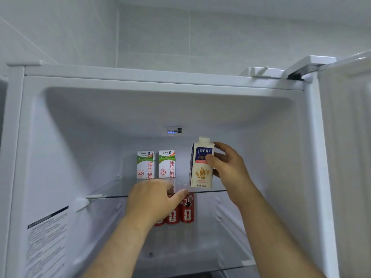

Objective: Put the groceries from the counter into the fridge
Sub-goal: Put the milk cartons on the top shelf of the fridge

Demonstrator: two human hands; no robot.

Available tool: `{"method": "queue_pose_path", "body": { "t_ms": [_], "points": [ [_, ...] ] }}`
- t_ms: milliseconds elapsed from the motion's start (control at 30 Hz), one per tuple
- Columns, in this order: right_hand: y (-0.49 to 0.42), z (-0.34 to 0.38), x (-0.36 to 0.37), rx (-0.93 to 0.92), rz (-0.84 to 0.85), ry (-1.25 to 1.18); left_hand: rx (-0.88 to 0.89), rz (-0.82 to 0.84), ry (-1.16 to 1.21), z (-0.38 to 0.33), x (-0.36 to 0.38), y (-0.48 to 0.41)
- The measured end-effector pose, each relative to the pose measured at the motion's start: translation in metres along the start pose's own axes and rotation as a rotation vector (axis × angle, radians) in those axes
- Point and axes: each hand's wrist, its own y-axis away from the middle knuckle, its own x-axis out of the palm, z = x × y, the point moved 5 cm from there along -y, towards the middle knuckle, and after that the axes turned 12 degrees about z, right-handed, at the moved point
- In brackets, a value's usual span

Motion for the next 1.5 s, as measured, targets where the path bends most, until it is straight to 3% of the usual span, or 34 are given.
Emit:
{"method": "queue_pose_path", "body": {
  "t_ms": [500,1133,1333,1500],
  "points": [
    [-0.061,-0.028,-0.009,0.063,0.179,0.396,-0.021,-0.003,0.016,0.000,-0.005,0.001],
    [-0.157,-0.075,-0.002,0.199,0.230,0.650,0.000,-0.062,0.040,0.005,0.000,-0.004],
    [-0.177,-0.085,0.007,0.212,0.348,0.791,0.018,-0.054,0.043,0.006,0.000,-0.003],
    [-0.189,-0.094,0.006,0.214,0.354,0.831,0.009,-0.056,0.007,0.008,0.004,-0.008]
  ]
}}
